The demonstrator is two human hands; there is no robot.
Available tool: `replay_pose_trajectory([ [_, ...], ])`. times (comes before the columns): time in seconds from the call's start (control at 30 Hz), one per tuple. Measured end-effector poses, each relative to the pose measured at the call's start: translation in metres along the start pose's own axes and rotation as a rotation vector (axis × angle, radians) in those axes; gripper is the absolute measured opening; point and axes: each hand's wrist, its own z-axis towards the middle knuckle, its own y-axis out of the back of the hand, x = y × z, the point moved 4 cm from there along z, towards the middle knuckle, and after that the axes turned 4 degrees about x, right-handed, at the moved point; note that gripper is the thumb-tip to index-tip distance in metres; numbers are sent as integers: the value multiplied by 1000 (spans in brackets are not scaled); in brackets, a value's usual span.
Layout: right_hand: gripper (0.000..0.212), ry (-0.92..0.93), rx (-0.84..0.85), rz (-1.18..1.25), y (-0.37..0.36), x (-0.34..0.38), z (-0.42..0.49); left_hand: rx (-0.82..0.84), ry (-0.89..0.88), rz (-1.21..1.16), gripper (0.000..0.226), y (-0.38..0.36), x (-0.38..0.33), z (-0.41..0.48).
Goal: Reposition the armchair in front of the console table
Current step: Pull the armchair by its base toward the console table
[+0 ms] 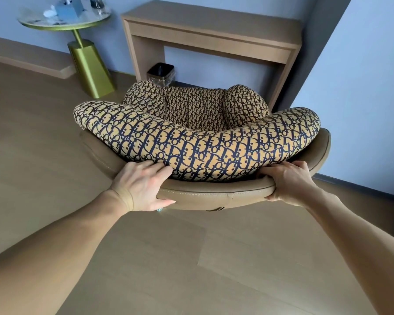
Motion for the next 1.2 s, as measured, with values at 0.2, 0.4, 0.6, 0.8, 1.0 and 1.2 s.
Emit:
replay_pose_trajectory([
  [0.2, 58, -53, -33, 11, -3, 10, -8, -52, 4, -53, 68, -6, 5, -6],
  [0.4, 45, -277, -103, -1, 8, 24, -34, 73, 153, -139, 74, 9, -19, -15],
  [0.6, 59, -196, -5, 48, 35, 115, -58, 348, 150, -342, 104, 37, -35, -51],
  [0.8, 68, -45, 3, 149, 61, 235, -67, 408, 157, -574, 80, 75, 6, -118],
  [1.0, 75, 145, 20, 279, 110, 335, -27, 521, 287, -495, 71, 78, 117, -170],
  [1.2, 70, 221, -112, 306, 163, 420, 112, 513, 380, -442, 55, 50, 276, -120],
])
